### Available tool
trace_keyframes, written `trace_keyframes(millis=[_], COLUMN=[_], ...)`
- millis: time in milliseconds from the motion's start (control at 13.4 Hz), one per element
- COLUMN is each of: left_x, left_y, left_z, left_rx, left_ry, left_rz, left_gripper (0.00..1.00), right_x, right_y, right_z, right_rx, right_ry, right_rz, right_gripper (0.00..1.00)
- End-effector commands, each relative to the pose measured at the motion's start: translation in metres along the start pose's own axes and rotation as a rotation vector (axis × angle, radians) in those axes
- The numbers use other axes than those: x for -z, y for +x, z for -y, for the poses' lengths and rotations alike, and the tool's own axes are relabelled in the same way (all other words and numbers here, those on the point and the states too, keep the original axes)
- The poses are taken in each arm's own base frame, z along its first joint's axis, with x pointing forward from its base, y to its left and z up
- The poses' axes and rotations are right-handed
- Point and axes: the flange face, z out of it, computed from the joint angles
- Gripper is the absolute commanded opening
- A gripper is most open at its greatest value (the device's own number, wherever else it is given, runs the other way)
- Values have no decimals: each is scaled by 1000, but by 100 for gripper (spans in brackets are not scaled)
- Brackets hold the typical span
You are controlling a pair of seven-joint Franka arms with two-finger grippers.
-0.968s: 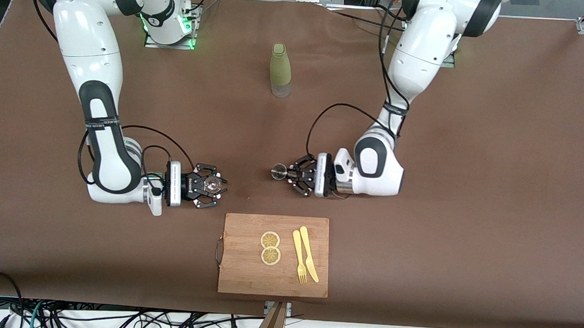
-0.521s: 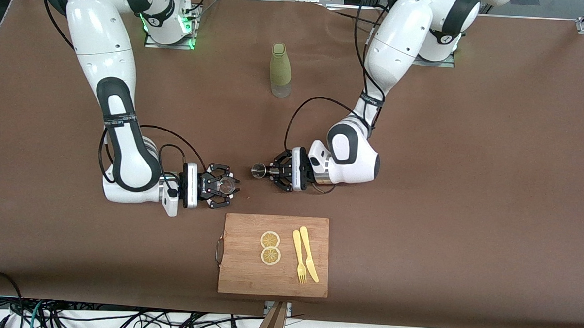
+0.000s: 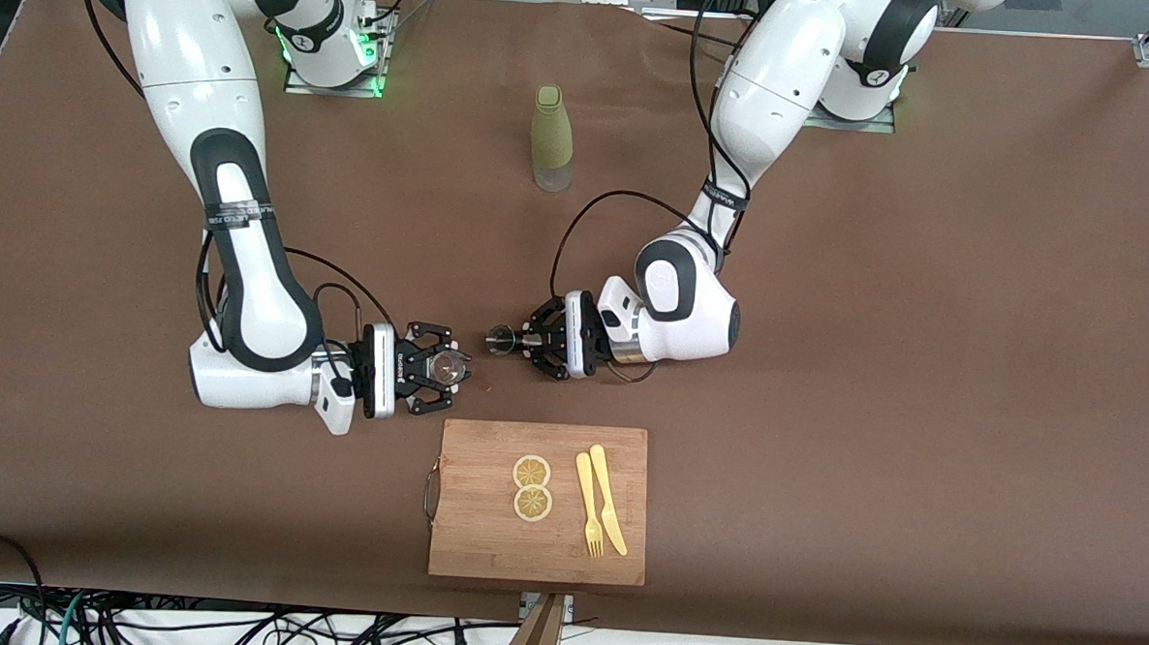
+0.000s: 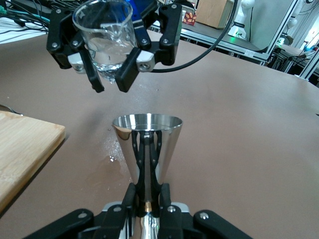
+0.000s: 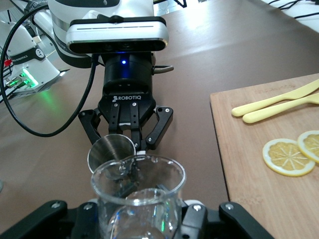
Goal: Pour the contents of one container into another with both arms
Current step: 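Tilt the beaker with the right gripper, pouring into the jigger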
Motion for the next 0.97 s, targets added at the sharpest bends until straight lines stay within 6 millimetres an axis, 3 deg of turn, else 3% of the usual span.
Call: trace_keyframes(millis=[0, 596, 894], left_x=[-4, -4, -4], left_y=[6, 8, 8], left_z=[4, 4, 4], left_rx=[5, 4, 9], left_ry=[17, 17, 16], left_rz=[-28, -48, -59], left_gripper=[0, 0, 0], right_x=[-3, -19, -19], right_y=[13, 22, 40], right_z=[6, 11, 11], right_rx=[-22, -29, -52], right_ry=[14, 24, 21], right_rz=[56, 128, 189], right_gripper=[27, 27, 27])
